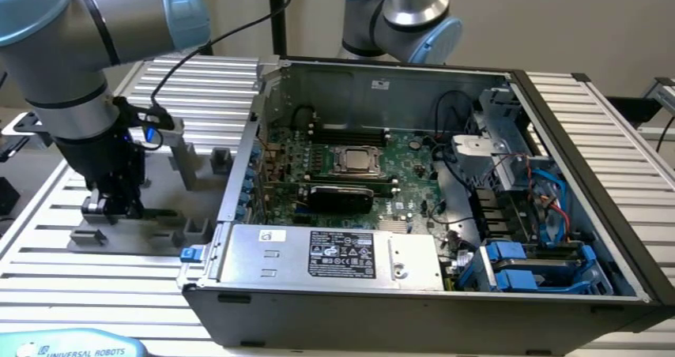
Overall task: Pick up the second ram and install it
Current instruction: 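Pick up the second ram and move it above second insertion slot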
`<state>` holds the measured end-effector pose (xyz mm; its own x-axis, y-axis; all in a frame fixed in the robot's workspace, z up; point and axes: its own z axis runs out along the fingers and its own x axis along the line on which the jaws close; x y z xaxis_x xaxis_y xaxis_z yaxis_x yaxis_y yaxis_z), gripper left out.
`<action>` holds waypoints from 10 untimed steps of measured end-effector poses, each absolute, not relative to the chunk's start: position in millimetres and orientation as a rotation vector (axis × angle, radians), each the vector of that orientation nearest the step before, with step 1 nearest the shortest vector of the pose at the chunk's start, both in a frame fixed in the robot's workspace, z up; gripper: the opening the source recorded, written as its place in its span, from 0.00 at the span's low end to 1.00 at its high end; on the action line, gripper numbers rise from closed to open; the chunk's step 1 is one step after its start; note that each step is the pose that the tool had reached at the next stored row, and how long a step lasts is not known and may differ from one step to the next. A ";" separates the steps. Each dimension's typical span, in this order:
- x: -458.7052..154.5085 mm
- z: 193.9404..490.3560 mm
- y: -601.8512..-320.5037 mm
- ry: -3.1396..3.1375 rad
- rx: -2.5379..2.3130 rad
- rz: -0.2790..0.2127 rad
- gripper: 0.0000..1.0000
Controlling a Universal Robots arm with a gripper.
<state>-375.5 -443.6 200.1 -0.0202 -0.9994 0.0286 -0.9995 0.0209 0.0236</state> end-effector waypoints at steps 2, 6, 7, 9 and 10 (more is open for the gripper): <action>-375.5 205.7 -443.6 -2.218 2.172 0.005 0.14; -375.5 222.6 -443.6 -2.218 2.173 0.005 0.14; -375.4 227.1 -443.6 -2.218 2.173 0.005 0.14; -375.2 236.1 -443.6 -2.218 2.173 0.005 0.14; -375.0 240.6 -443.6 -2.218 2.173 0.005 0.14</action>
